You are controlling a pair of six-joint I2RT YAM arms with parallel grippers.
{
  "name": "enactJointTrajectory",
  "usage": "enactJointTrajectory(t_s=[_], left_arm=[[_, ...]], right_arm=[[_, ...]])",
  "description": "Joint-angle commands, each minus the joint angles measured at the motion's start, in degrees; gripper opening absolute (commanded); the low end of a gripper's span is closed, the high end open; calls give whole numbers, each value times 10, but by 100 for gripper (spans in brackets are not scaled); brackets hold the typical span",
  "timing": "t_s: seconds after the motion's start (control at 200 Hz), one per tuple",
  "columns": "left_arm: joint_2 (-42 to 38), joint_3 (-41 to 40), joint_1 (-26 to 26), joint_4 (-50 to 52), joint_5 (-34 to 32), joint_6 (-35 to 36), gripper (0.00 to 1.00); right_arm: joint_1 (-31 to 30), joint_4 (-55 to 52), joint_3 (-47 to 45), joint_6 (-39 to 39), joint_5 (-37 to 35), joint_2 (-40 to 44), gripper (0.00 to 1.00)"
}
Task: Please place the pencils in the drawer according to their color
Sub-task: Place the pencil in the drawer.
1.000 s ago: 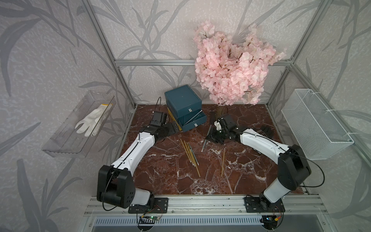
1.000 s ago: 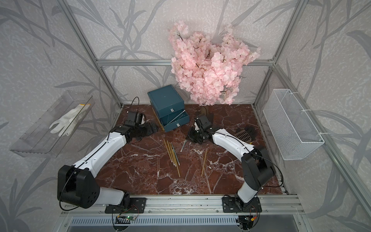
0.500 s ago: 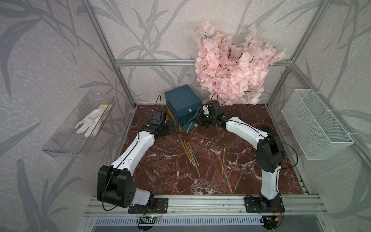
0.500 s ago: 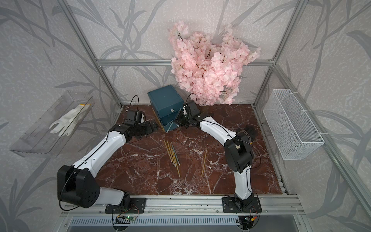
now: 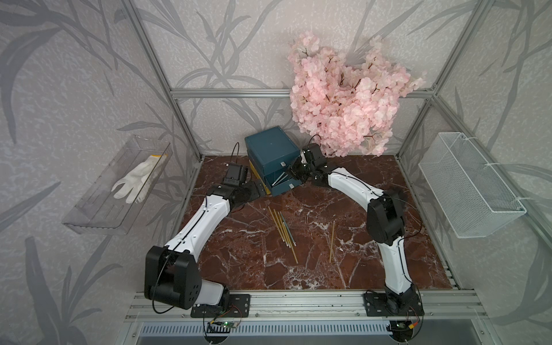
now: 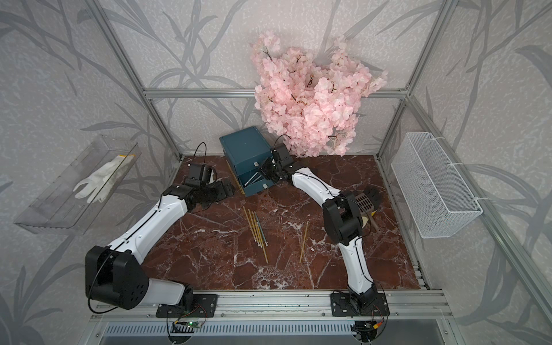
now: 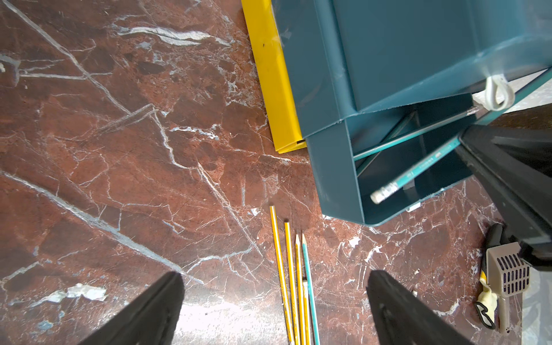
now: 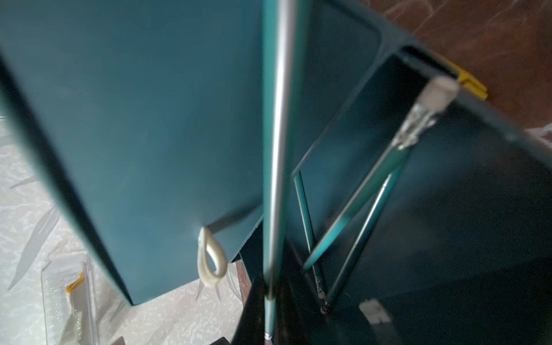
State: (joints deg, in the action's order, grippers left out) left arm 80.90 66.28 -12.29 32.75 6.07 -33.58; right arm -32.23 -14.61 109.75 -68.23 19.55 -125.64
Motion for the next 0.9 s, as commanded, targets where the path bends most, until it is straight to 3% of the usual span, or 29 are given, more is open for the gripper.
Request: enactJointTrajectory(t_s=[0.0, 0.115, 0.24, 0.325, 0.625, 0.895], left_arm=[[-8, 21, 1, 13, -7, 10, 100], [-8, 19, 1, 12, -7, 8, 100], [-8, 17, 1, 10, -8, 5, 100], [-7, 15, 1, 7, -7, 2, 100], [-6, 17, 1, 2, -7, -2, 100], [-4, 16, 1, -2, -5, -2, 100]], right_arm=[[3, -5, 37, -9, -11, -27, 0], [3, -28, 61, -1, -7, -46, 1], [2, -47, 72, 12, -5, -51, 33], [2, -57, 71, 21, -7, -49, 43], [-2, -120, 59, 60, -19, -29, 44], [-2, -149, -18, 73, -36, 28, 44]])
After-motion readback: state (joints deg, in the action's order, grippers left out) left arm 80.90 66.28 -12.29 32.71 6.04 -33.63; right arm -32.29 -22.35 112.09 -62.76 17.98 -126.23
